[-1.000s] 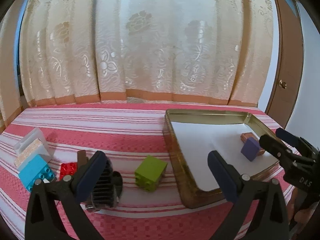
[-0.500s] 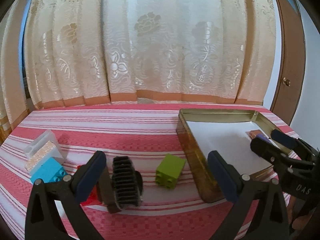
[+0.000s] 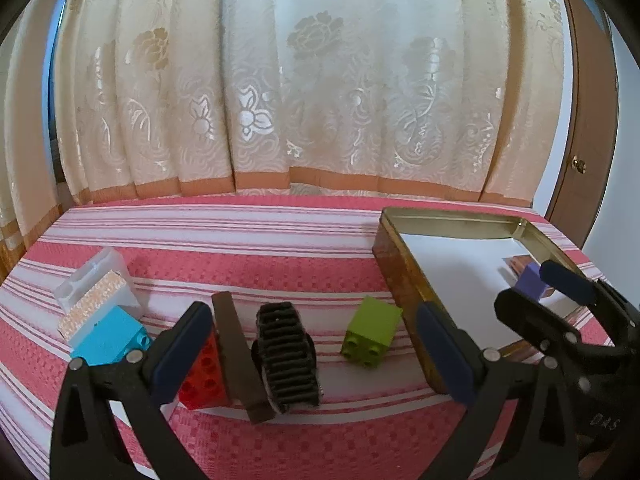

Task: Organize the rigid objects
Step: 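Move the left gripper back toward the black comb and the right gripper toward the green brick, then grasp the black comb with the left gripper while the right gripper grasps the green Lego brick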

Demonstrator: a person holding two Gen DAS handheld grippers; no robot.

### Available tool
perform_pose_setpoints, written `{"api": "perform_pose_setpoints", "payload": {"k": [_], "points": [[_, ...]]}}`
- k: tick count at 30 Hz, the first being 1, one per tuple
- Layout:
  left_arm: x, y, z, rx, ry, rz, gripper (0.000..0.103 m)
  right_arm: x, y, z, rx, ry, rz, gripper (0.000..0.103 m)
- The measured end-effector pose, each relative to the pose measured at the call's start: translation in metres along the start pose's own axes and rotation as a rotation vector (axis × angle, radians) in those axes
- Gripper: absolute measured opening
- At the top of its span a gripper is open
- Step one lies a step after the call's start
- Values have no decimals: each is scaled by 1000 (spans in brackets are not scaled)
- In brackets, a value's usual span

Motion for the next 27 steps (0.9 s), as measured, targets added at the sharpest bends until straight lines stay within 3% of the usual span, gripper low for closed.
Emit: {"api": "perform_pose_setpoints", "payload": {"k": [3, 8, 12, 20, 25, 26, 27], "points": [[1, 1, 4, 23, 10, -8, 101, 1, -2, 1, -8, 4, 3, 87], [6, 6, 11, 105, 25, -51, 84, 1, -3, 4, -9, 9, -4, 87], [10, 13, 7, 149, -17, -86, 62, 2, -1, 6, -3, 17, -14, 87], [11, 16, 2, 119, -10, -99, 59, 5, 0, 3, -32, 12, -35, 87], [18, 21, -22, 106, -109, -137, 58, 5, -1, 1, -40, 6, -31, 87], [19, 23, -23, 109, -115, -149, 56, 5, -1, 2, -41, 6, -33, 87], [19, 23, -22, 112, -112, -149, 47, 5, -1, 1, -42, 7, -35, 87]]}}
Point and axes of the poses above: each gripper's, at about its wrist camera, not at the fingertips, and y roughly the way its jaws point, z to its right, x to its underside, the point moved 9 cm from there along y, roughly the way its jaws point, and after that the axes turned 13 degrees about x, right-handed, at the moved point
